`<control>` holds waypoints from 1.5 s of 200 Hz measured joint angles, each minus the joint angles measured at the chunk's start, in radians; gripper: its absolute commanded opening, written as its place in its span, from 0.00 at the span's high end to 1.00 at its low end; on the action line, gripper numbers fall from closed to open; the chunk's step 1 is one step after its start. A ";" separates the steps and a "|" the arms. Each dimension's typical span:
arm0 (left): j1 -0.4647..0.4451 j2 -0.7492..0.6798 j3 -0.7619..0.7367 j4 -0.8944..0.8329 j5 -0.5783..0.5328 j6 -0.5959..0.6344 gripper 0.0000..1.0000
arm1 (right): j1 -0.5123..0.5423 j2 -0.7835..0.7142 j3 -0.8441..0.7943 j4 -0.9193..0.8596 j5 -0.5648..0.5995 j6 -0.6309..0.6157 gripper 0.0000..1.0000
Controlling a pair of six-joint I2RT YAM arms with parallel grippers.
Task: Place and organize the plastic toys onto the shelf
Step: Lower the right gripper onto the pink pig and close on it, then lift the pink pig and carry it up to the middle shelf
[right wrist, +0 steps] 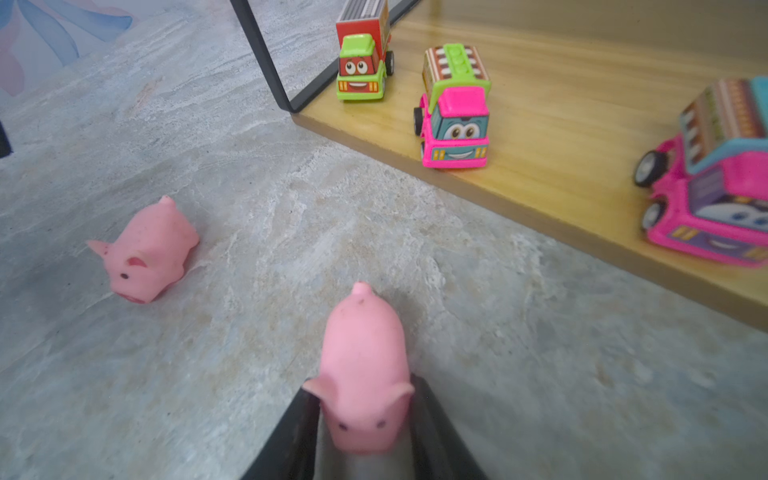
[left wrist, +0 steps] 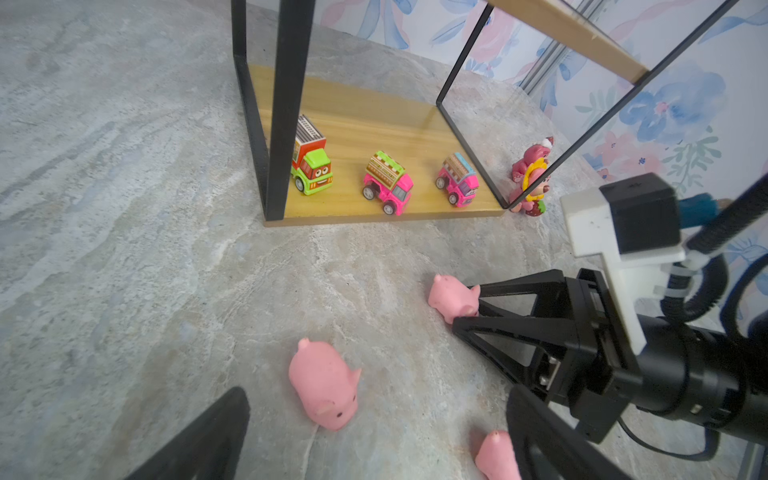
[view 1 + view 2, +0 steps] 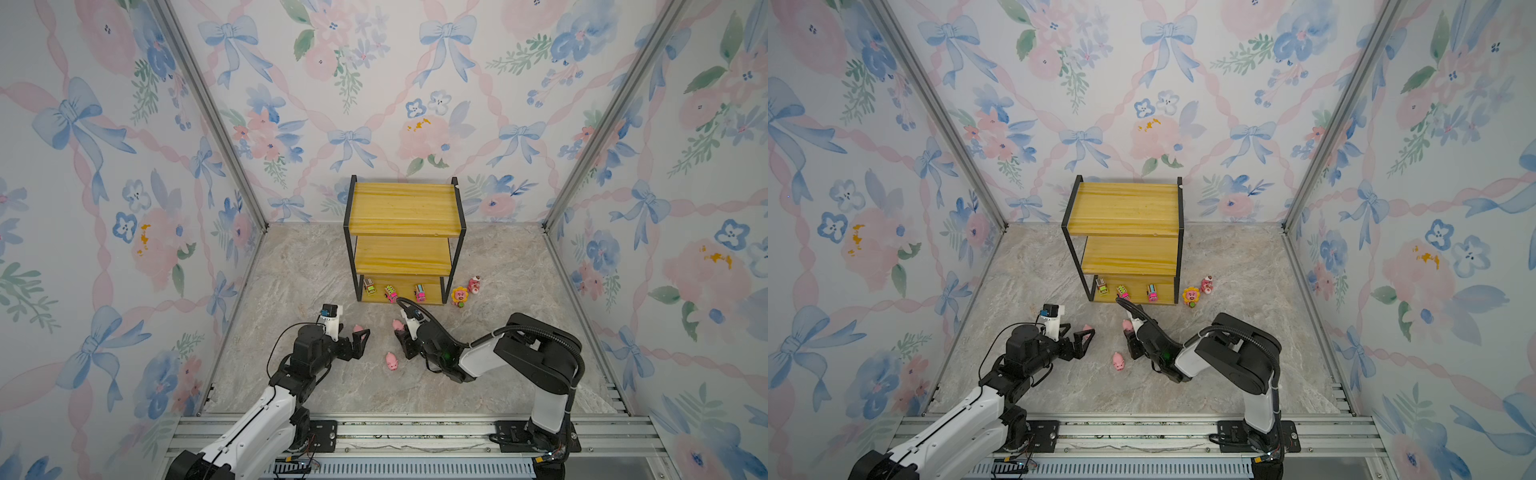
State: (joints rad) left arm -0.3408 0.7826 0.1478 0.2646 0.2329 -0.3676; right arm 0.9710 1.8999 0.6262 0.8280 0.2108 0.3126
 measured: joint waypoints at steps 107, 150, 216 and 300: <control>-0.006 0.000 0.000 0.000 0.000 0.000 0.03 | 0.000 0.006 -0.027 0.051 0.010 0.002 0.79; -0.006 0.000 0.000 0.000 0.000 0.000 0.03 | 0.001 -0.039 -0.047 0.002 0.007 0.000 0.79; -0.006 0.000 0.000 0.000 0.000 0.000 0.02 | 0.028 -0.262 -0.032 -0.212 0.039 -0.047 0.79; -0.013 0.000 0.000 0.000 0.000 0.000 0.03 | 0.020 -0.505 0.183 -0.548 0.137 -0.143 0.78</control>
State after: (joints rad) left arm -0.3534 0.7826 0.1478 0.2649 0.2329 -0.3676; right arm 0.9909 1.3949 0.8089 0.2802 0.3481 0.1692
